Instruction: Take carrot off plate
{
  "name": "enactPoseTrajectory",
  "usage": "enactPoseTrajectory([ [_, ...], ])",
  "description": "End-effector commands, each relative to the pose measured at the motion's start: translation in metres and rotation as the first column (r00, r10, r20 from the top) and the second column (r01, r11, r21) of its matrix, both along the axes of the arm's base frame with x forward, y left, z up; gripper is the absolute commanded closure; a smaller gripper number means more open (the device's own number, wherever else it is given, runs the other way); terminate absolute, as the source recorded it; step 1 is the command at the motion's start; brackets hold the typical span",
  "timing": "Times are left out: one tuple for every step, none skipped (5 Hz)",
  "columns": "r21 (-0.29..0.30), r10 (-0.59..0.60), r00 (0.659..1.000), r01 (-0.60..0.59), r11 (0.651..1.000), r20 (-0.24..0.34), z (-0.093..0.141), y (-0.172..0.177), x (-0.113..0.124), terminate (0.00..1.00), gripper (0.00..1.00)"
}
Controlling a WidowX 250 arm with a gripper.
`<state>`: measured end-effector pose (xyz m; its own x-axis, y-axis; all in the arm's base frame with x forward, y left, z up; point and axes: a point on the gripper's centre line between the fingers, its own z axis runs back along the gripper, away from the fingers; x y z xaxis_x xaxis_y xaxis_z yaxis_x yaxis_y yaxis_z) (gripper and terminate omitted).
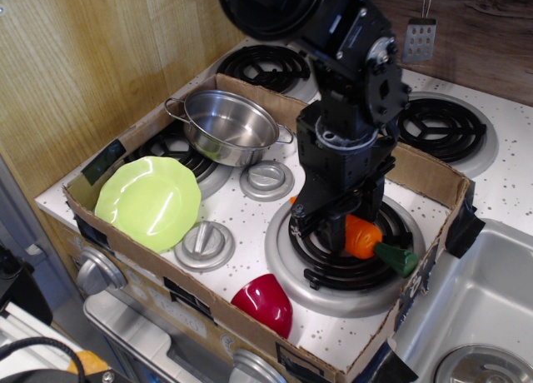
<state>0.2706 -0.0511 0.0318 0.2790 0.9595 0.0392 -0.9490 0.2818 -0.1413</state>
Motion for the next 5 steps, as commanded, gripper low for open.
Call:
enactPoseTrajectory([
  [0.019, -0.026, 0.999, 0.025, 1.0, 0.037, 0.012, -0.002, -0.007, 0.0, 0.0],
  [0.039, -0.022, 1.0, 0.022, 0.999, 0.021, 0.032, -0.003, -0.008, 0.0, 0.0],
  [0.067, -0.039, 0.999, 0.038, 0.997, 0.009, 0.058, -0.003, -0.009, 0.0, 0.0],
  [0.093, -0.023, 1.0, 0.023, 0.995, 0.002, 0.075, -0.007, -0.01, 0.0, 0.0],
  [0.108, -0.045, 0.998, 0.048, 0.993, -0.033, 0.085, -0.012, -0.011, 1.0, 0.0],
])
